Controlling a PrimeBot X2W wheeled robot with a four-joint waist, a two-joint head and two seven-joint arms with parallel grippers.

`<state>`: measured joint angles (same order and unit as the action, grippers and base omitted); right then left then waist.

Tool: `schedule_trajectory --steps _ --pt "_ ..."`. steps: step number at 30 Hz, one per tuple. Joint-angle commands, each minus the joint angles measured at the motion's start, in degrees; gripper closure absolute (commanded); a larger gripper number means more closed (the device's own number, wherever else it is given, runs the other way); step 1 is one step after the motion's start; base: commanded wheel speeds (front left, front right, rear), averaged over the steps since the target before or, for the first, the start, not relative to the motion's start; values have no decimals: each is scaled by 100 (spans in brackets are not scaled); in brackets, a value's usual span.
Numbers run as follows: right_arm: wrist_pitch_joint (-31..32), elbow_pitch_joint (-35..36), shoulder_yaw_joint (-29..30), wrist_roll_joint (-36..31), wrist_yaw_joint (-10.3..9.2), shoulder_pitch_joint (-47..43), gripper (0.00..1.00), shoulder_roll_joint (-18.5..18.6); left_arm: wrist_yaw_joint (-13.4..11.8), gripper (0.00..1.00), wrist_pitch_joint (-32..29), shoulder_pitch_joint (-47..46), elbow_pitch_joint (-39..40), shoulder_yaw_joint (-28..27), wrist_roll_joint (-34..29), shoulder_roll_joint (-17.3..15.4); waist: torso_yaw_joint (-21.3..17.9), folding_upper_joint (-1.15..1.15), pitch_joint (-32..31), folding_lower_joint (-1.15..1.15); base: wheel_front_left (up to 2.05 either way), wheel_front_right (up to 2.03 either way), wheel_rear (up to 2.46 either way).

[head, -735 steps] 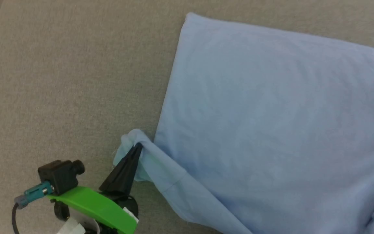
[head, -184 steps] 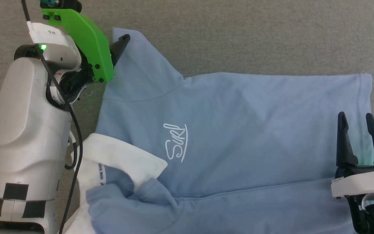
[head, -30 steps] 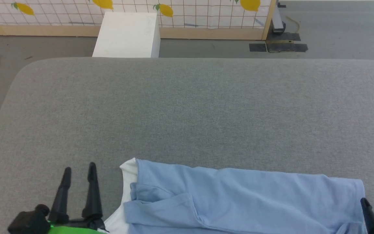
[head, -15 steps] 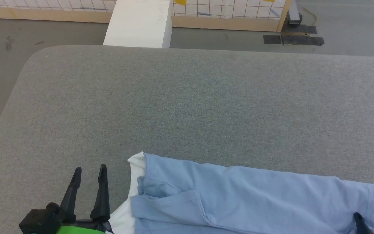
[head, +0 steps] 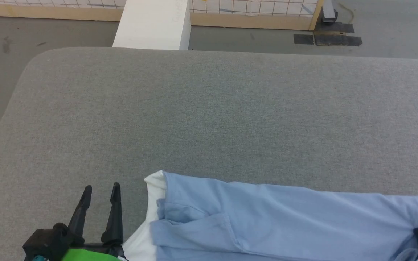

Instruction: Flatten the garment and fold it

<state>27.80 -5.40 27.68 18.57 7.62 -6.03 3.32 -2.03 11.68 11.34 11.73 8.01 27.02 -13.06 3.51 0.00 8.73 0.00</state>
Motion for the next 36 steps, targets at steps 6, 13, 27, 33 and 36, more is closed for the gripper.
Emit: schedule_trajectory --steps 6,13,27,33,36 --pt "142 130 484 -174 -13 355 100 414 -47 0 -8 -129 -118 51 -138 -84 -91 0 -7 0 0 0 0" --pt "259 78 867 -336 -13 577 100 605 -102 0 -39 -264 -333 63 -347 -281 -93 0 -57 0 0 0 0" --pt "1982 1918 -1522 1188 -13 -199 100 21 -78 0 57 -273 -530 127 -219 -175 -79 0 -250 0 0 0 0" --pt "2022 2035 -2708 1367 -13 10 100 -32 -11 0 -1 -421 -565 210 -225 -220 97 0 -224 0 0 0 0" --pt "1951 1877 -3171 1367 -13 216 100 -39 20 0 -14 -491 -590 266 -233 -221 205 0 -196 0 0 0 0"
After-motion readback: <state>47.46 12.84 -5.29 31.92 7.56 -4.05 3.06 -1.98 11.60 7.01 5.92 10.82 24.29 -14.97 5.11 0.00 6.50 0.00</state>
